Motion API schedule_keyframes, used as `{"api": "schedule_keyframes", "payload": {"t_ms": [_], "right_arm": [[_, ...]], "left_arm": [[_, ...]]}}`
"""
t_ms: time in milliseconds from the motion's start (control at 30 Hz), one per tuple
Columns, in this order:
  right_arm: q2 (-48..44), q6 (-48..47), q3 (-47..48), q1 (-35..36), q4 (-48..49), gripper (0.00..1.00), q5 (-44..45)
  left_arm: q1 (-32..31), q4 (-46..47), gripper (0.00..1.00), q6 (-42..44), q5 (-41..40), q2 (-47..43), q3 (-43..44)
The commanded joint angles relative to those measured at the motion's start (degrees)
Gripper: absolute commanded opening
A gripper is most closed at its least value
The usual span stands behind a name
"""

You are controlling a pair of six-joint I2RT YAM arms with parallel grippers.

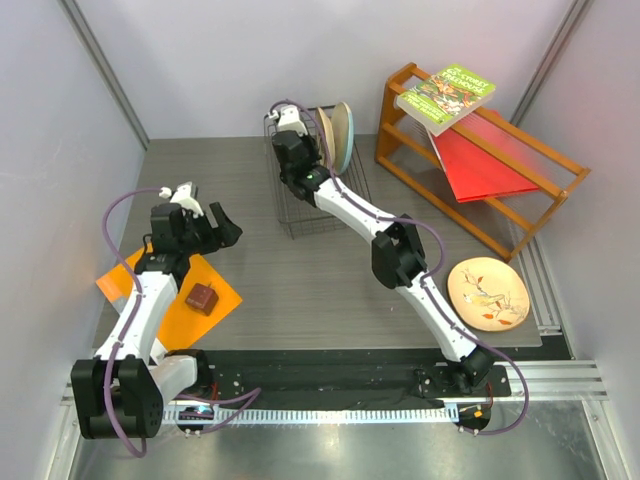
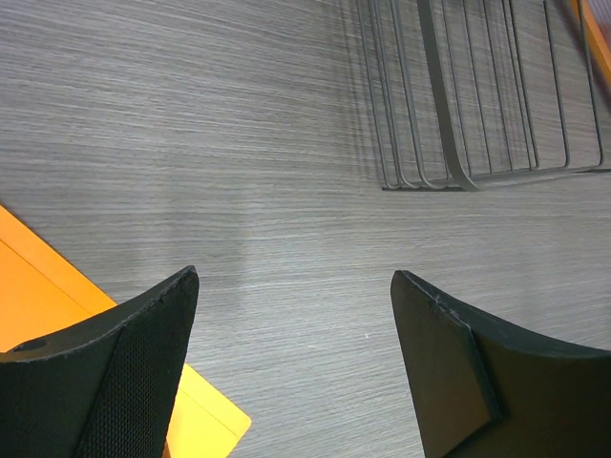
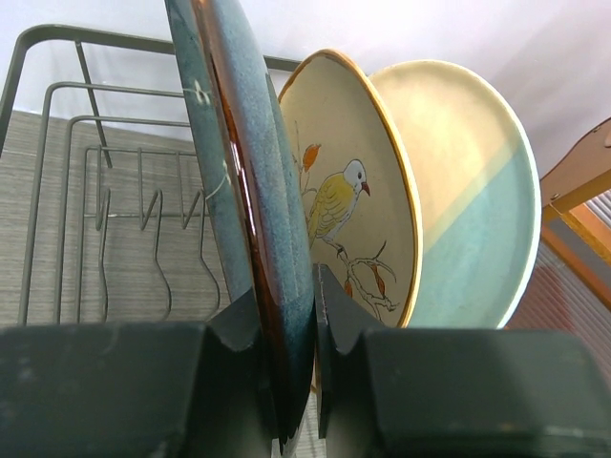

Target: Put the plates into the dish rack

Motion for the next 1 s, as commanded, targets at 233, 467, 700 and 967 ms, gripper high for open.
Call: {"api": "schedule_keyframes", "payload": {"t_ms": [233,467,700,967], "right_arm": [[-2.36,6.67,4.88,-3.23,5.94,0.01,0.54],[-0.87,5.79,4.70,-3.24,6.02,0.04,-0.25],[-1.48,5.18,2.69,-2.89,4.62,0.18,0.27],[-4.73,2.46,0.66,-1.75,4.53,0.52,1.33]], "left_arm": [[0.59,3.00,0.82,-0.54,1.46,-0.30,-0.72],[0.76,3.09,0.82,-0.98,1.90,-0.39,-0.63],[0.77,3.79,0.82,-1.51,2.16,-1.00,-1.16],[0.85,3.71,0.82,-1.69,2.78,-2.32,-1.42]]}}
